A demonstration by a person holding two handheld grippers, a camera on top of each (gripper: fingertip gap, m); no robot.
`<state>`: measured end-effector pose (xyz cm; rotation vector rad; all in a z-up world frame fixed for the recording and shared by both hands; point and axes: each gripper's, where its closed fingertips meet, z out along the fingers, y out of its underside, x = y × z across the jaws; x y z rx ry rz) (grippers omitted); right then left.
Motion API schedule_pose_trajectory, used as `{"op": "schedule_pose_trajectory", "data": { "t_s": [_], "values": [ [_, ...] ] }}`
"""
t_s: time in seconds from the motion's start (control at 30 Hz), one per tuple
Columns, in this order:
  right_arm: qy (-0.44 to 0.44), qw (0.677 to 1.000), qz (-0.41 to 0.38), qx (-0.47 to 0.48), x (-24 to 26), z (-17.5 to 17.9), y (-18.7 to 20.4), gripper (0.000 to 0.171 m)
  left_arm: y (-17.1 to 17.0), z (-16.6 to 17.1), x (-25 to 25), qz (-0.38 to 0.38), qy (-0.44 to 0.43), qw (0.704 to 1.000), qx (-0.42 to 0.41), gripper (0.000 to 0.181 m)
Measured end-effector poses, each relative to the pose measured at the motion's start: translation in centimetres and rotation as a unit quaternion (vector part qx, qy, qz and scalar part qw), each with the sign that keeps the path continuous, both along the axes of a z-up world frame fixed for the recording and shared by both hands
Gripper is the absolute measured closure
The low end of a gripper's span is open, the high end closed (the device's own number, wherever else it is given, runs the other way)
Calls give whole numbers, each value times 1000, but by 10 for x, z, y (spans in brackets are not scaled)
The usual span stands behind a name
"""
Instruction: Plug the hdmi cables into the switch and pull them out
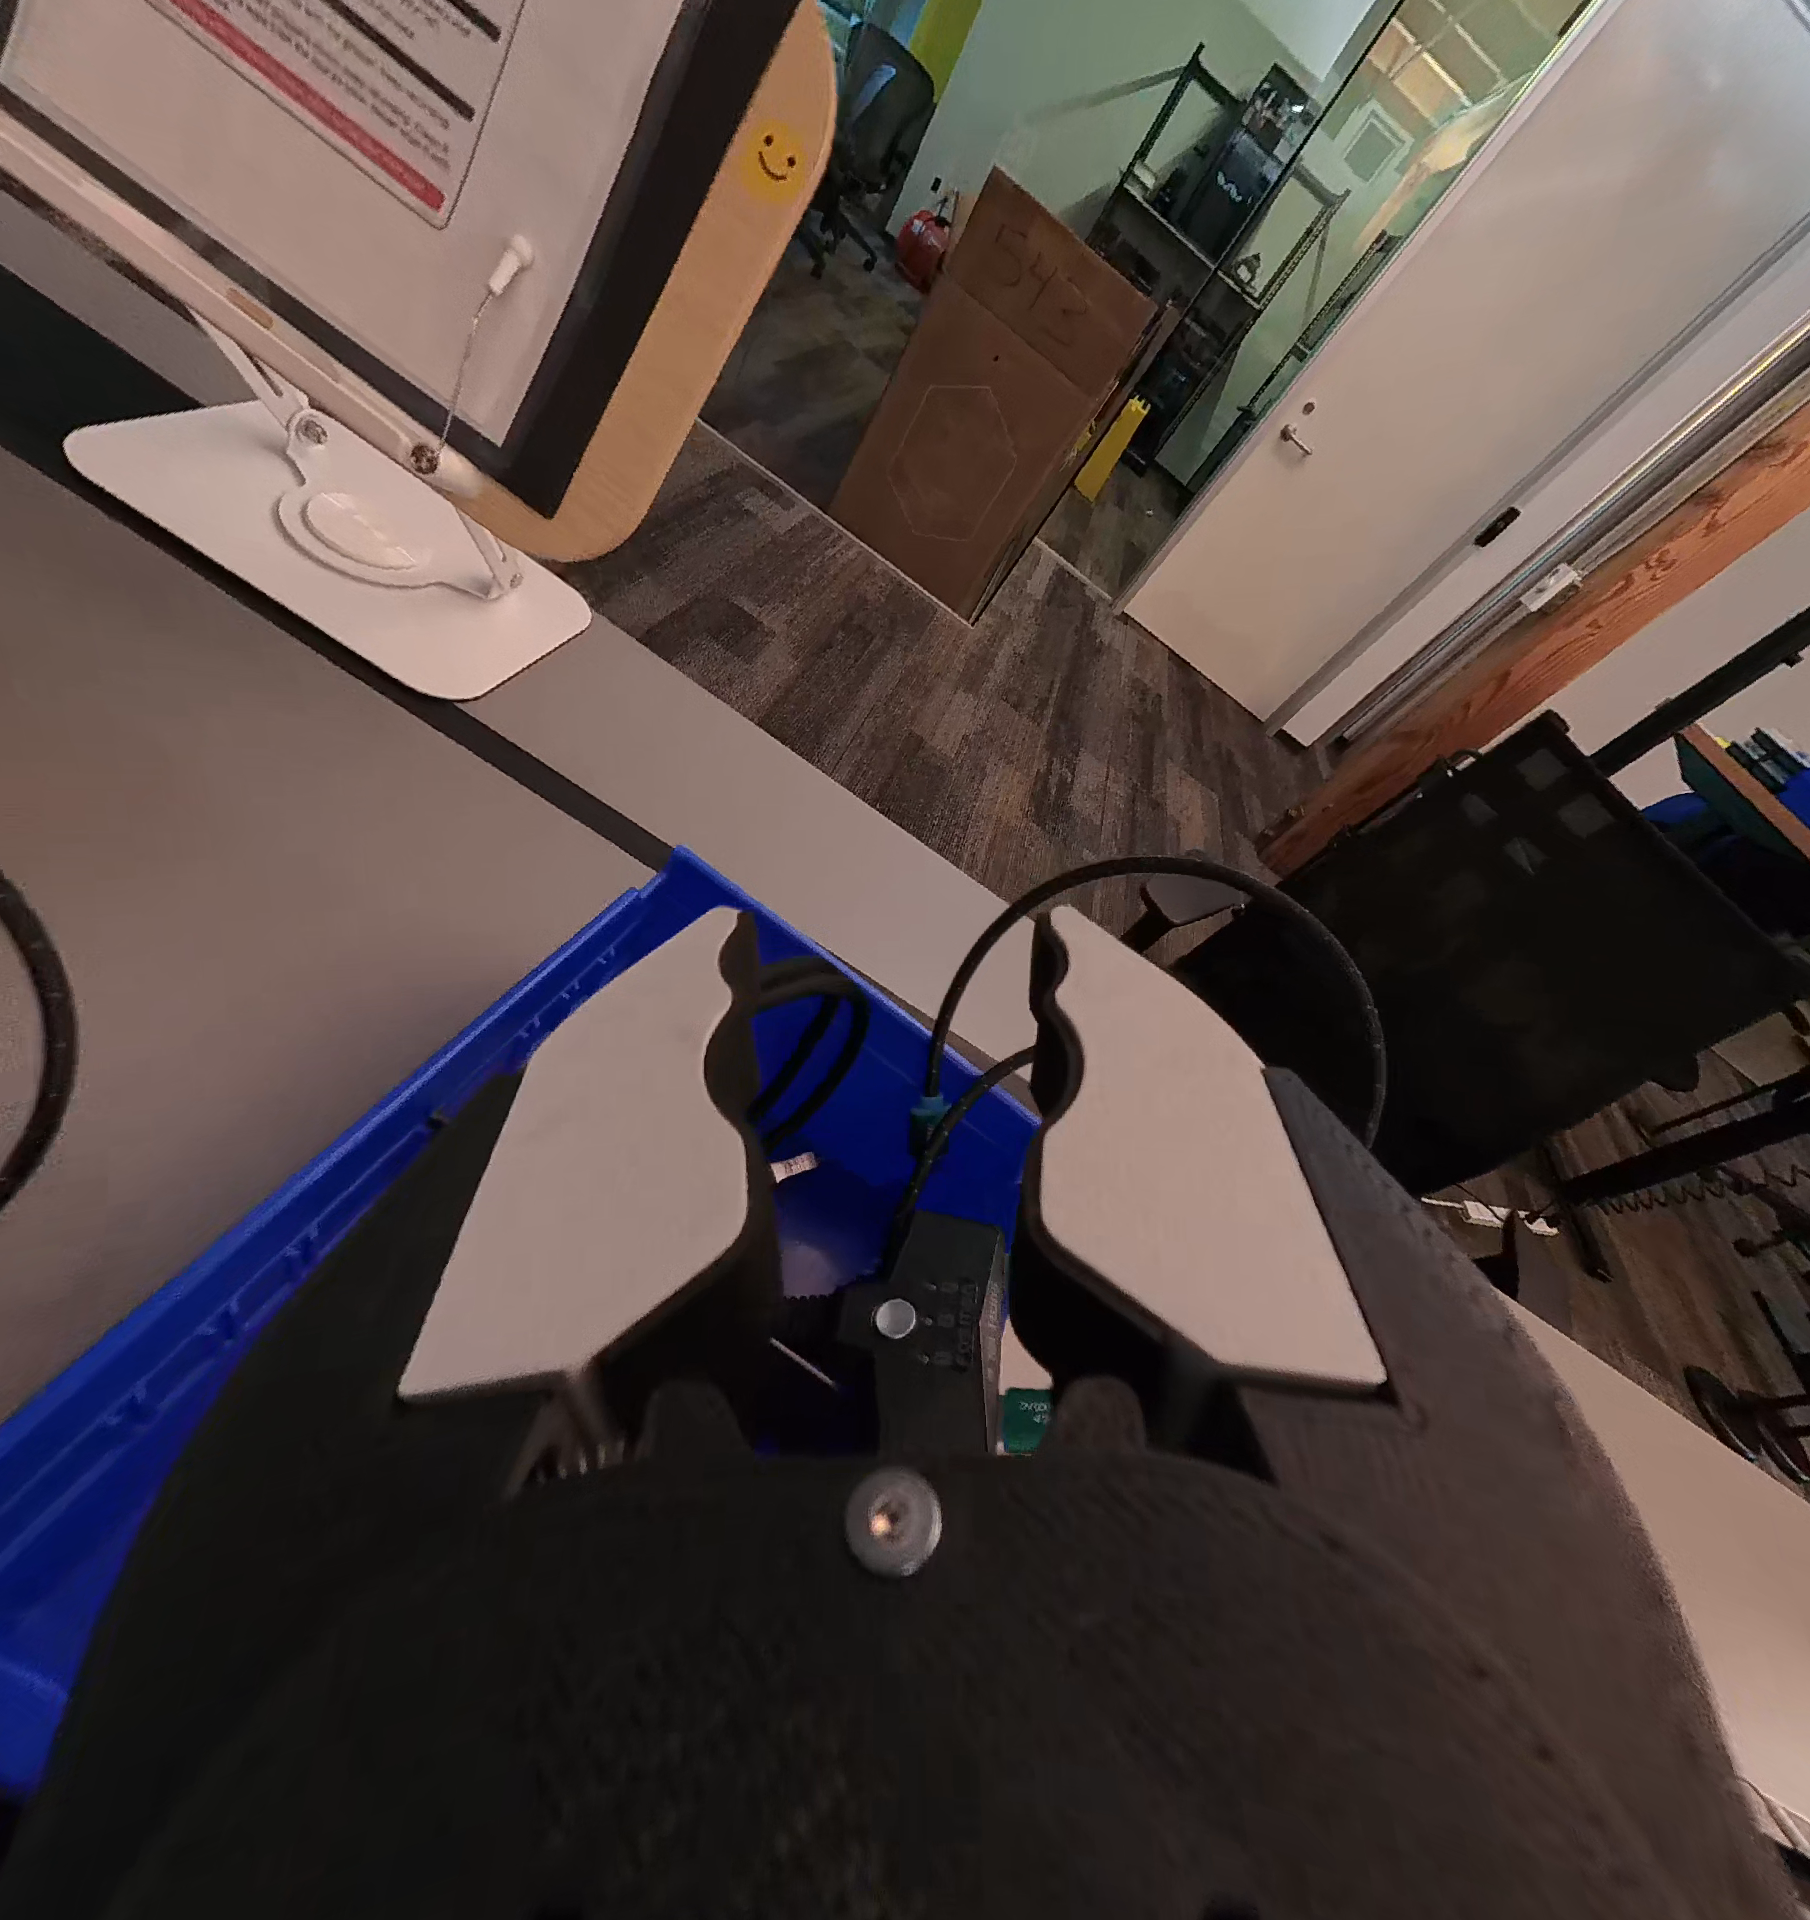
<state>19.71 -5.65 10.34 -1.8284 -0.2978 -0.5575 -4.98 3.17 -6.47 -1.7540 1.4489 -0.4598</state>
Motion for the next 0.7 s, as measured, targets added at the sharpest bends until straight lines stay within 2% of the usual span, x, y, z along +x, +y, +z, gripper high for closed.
{"op": "schedule_pose_trajectory", "data": {
  "t_s": [0.03,0.07,0.17,0.23,0.3,0.4,0.47,0.53,0.57,0.63,0.7],
  "values": [
    [-4,1000,0,-6,-1,-3,2,120,6,-8,0,13,8,1000,7,159],
    [-8,1000,0,-14,-2,-6,5,120,10,-15,-1,24,21,999,19,154],
    [-22,999,1,-38,-6,-16,11,119,16,-10,-1,38,23,997,57,149],
    [-35,998,-1,-48,-7,-19,13,119,13,19,-3,30,-8,997,77,149],
    [-39,998,1,-50,-10,-19,14,119,19,67,-22,43,-39,992,114,142],
    [-35,998,6,-47,-13,-19,15,119,42,133,-86,91,-88,982,142,137],
    [-36,998,9,-49,-14,-19,16,119,62,151,-137,103,-95,977,158,140],
    [-36,998,8,-51,-14,-21,16,119,90,150,-189,134,-87,968,194,137],
    [-36,998,8,-52,-15,-22,17,119,102,138,-210,144,-63,969,190,134],
    [-37,998,7,-58,-14,-24,18,119,110,98,-236,126,6,981,147,134],
    [-37,997,8,-64,-14,-27,18,119,121,66,-255,124,71,979,144,134]
  ]
}}
